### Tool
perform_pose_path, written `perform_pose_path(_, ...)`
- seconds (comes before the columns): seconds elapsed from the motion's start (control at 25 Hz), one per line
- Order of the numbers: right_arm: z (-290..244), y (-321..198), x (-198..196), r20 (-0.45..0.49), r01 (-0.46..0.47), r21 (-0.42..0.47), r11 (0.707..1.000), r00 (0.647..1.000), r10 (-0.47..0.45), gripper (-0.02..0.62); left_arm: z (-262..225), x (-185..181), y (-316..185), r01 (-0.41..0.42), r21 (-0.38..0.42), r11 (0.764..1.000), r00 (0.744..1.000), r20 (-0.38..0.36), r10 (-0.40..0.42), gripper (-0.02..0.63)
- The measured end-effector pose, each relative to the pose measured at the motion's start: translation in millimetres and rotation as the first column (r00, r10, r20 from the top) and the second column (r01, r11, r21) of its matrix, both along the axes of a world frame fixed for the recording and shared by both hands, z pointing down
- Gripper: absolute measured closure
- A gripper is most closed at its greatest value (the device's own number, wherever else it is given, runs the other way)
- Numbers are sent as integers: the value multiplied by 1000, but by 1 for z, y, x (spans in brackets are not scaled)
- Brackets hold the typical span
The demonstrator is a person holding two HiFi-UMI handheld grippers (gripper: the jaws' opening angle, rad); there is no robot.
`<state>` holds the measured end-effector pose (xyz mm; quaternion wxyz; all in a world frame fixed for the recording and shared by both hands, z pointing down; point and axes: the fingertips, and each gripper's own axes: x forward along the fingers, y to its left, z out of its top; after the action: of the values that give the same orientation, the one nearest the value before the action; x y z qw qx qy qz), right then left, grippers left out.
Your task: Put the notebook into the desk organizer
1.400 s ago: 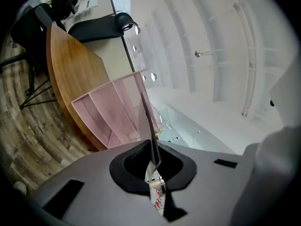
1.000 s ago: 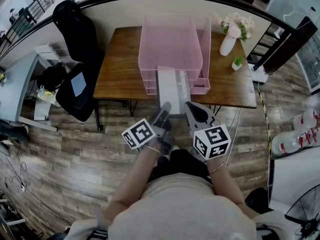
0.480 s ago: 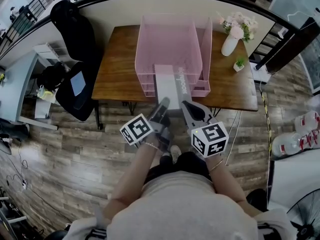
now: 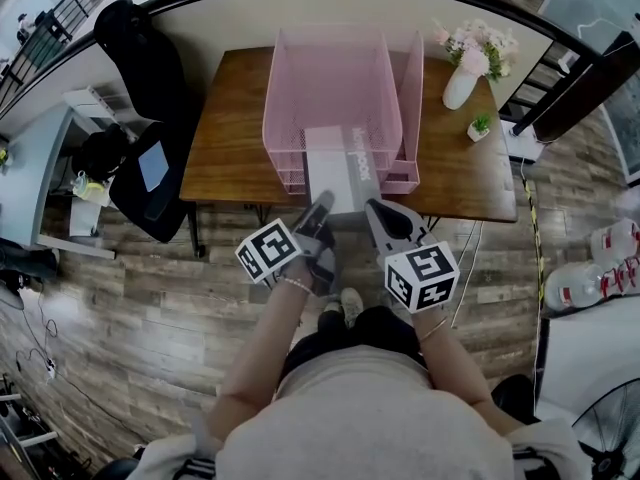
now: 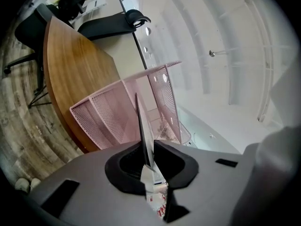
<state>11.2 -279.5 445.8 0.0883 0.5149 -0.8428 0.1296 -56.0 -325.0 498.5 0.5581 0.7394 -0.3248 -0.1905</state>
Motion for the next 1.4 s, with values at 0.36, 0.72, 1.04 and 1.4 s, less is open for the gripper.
perform_pose_path(0.36, -2, -2, 8, 19, -16, 5, 1000, 1000, 16, 583, 1, 3, -8, 14, 12, 1000, 999, 31, -14, 399)
perform_pose_path(0.72, -1, 9, 8, 25, -11, 3, 1000, 1000, 11, 583, 2, 8, 24, -24, 6, 1000, 998, 60, 24, 375)
perform_pose_path(1.04, 0, 17, 7, 36, -5, 2, 1000, 999, 5, 583, -6, 14, 37, -27, 10, 1000, 999, 20, 26, 506)
perform_pose_path(1.4, -1, 16, 9, 41, -6, 4, 1000, 999, 6, 583, -1, 16, 35, -27, -16, 1000, 999, 27, 27, 580)
